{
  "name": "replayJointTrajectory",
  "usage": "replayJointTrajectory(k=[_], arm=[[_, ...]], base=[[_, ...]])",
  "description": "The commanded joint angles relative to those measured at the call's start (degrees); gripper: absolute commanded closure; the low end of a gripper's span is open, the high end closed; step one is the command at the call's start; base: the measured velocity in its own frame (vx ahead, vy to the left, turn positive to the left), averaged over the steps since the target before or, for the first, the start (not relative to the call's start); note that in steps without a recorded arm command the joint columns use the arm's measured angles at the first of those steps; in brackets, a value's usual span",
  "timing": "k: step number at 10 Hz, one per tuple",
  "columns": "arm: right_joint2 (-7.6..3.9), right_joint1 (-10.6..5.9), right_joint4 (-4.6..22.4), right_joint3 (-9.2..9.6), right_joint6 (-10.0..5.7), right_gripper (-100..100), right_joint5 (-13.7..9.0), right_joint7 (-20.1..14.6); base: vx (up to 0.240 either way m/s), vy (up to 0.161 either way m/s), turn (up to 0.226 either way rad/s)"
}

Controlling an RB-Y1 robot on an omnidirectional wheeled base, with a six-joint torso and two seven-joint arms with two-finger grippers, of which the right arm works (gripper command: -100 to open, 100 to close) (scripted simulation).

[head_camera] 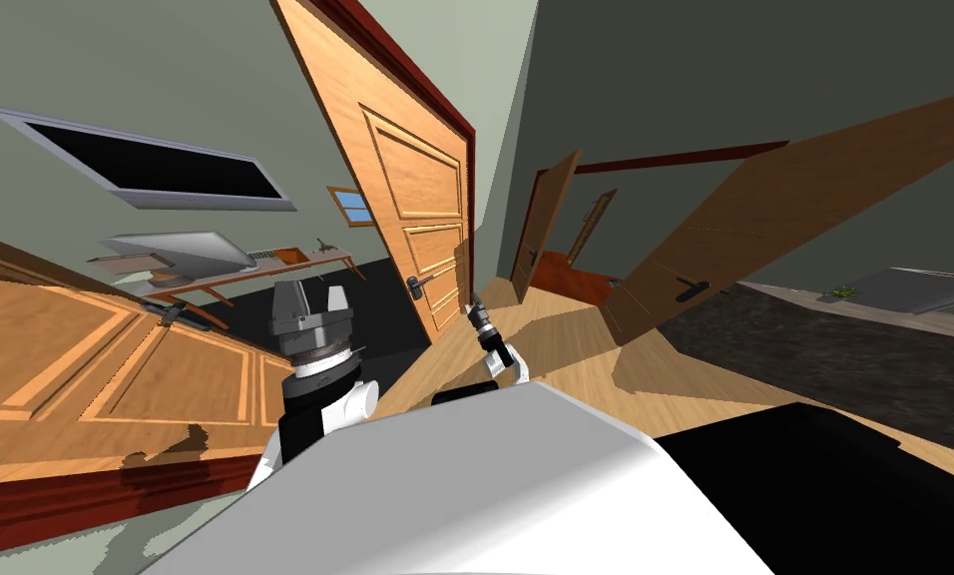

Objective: Push the door open

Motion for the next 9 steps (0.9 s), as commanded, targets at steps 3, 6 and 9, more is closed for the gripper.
replayJointTrajectory(k=[3,6,9], arm=[[-0.14,-2.92,4.0,3.40,0.02,-100,0.1,-0.4],[-0.28,-5.32,7.2,6.18,0.04,-100,0.1,-0.8],[-0.36,-8.44,11.5,9.80,0.07,-100,0.1,-1.2]], base=[[0.104,0.009,-0.044],[0.091,0.016,-0.043],[0.121,0.015,-0.055]])
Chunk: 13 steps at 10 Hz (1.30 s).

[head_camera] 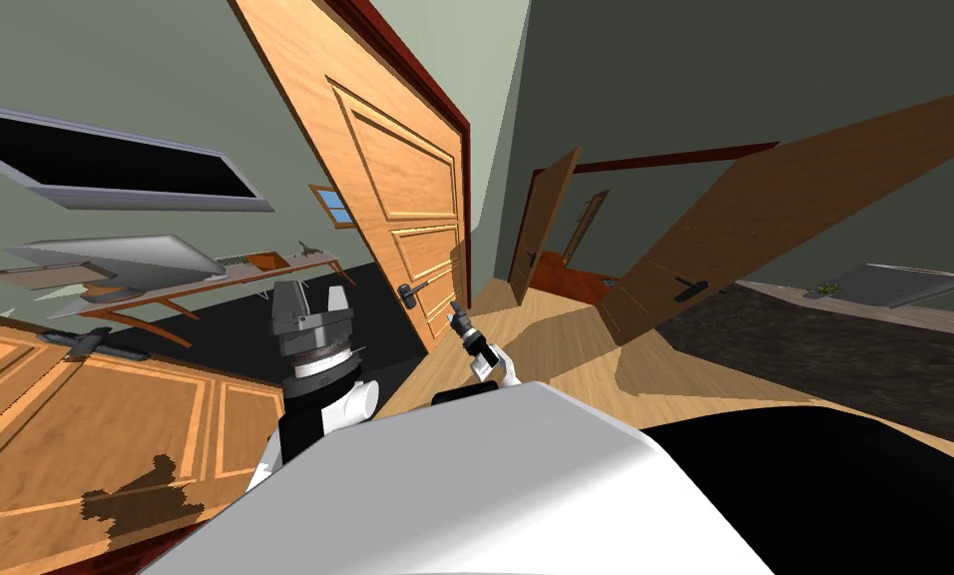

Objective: Push the door open

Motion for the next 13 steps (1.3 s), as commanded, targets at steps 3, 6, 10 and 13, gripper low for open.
replayJointTrajectory(k=[3,6,10,13], arm=[[-0.10,-2.72,4.3,2.34,-0.82,-100,-0.1,-0.5],[-0.05,-5.65,8.3,5.73,-0.79,-100,-0.1,-0.9],[0.09,-9.07,12.9,9.70,-0.76,-100,0.0,-1.4],[0.31,-12.11,17.0,13.22,-0.73,-100,0.0,-1.9]], base=[[0.081,0.019,-0.027],[0.125,0.023,-0.051],[0.128,0.027,-0.048],[0.134,0.028,-0.053]])
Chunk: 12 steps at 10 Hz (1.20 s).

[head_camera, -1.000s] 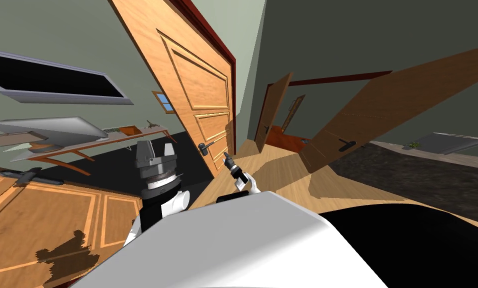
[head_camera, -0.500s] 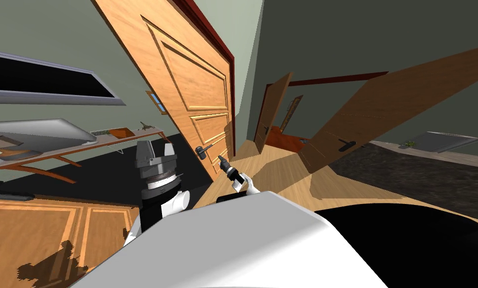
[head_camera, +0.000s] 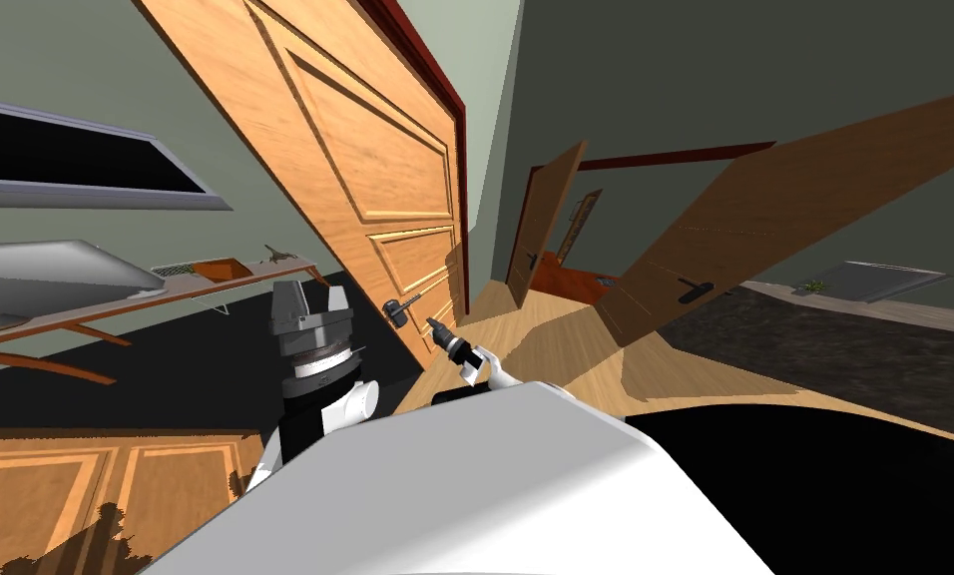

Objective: Push the door open

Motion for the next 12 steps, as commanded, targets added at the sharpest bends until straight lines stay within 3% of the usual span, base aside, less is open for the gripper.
replayJointTrajectory(k=[1,9,12], arm=[[0.21,-1.20,1.7,1.43,0.05,-100,0.0,-0.2],[1.01,-7.02,9.6,8.17,0.11,-100,0.1,-1.0],[0.80,-6.82,9.9,7.22,-0.10,-100,0.1,-0.9]], base=[[0.137,0.041,-0.041],[0.157,0.037,-0.037],[0.101,0.108,0.022]])
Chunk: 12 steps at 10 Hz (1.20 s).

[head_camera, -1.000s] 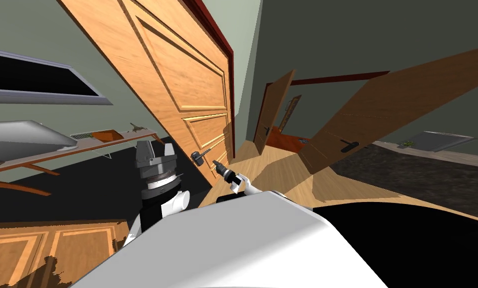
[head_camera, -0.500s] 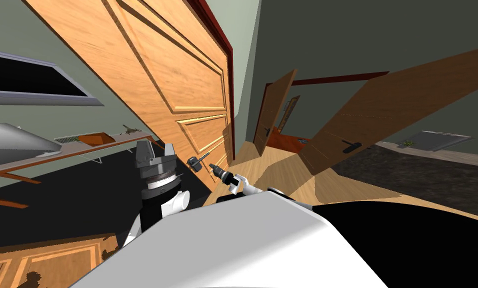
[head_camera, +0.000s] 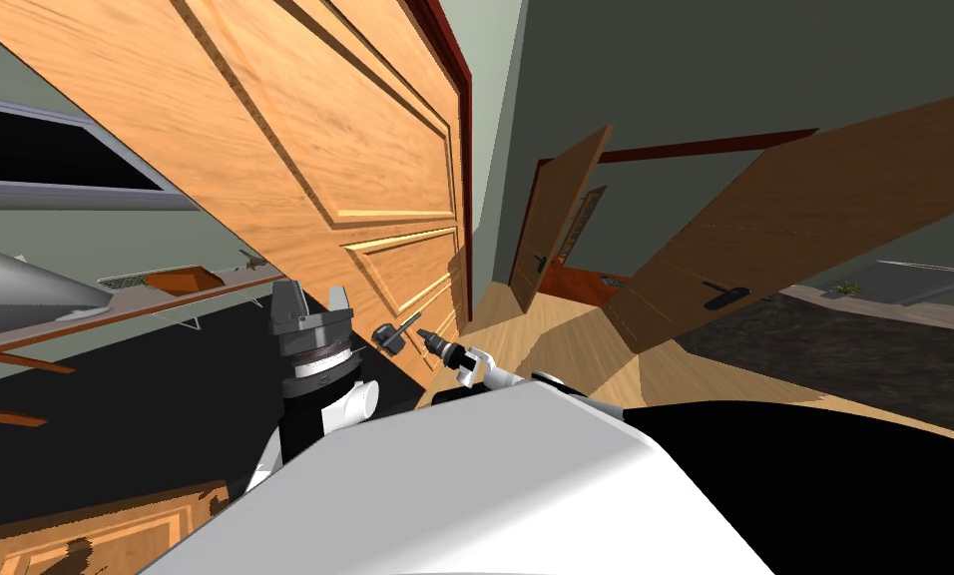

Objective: Push the door open

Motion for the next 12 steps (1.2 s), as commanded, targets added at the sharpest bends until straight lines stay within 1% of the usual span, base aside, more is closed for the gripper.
replayJointTrajectory(k=[1,3,6,7,8,12], arm=[[0.04,-0.04,0.4,-0.31,0.00,-100,0.0,0.1],[0.54,-0.06,1.0,-0.81,-0.05,-100,0.0,0.4],[1.83,-0.09,1.8,-1.42,-0.11,-100,0.1,0.7],[1.49,-0.06,1.5,-1.29,-0.03,-100,0.1,0.6],[1.49,-0.06,1.5,-1.29,-0.03,100,0.1,0.6],[1.49,-0.06,1.5,-1.29,-0.03,100,0.1,0.6]], base=[[0.108,0.171,0.035],[0.155,0.156,0.042],[0.108,0.181,0.030],[0.045,0.072,-0.007],[-0.006,-0.010,0.002],[-0.012,-0.019,0.001]])
